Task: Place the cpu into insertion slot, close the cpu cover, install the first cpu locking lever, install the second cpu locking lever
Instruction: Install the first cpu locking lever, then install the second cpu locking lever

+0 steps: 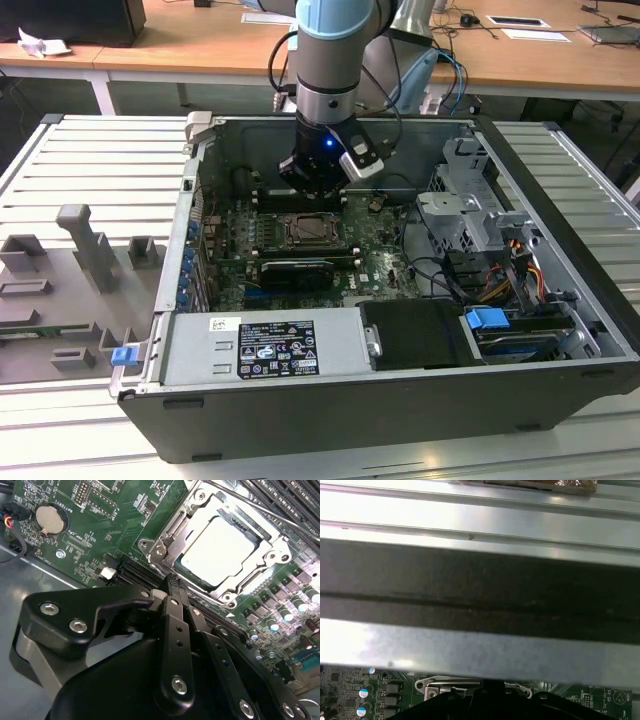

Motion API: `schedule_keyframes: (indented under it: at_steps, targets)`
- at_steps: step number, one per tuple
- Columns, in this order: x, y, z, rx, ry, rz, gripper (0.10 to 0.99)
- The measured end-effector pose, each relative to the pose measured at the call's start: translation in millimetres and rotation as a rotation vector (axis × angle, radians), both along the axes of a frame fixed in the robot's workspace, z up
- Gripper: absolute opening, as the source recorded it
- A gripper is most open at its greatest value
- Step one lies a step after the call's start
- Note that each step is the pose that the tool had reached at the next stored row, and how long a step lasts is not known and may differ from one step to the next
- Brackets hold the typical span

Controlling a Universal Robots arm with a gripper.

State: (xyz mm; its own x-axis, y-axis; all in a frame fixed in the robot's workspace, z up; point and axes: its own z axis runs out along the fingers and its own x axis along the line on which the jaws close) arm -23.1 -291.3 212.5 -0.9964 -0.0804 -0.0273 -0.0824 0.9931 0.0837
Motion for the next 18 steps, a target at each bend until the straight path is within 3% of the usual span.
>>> schedule_keyframes:
  at_steps: [18]
  targets:
    - [0.0, -4.8, 0.0, 0.0, 0.0, 0.0, 0.106]
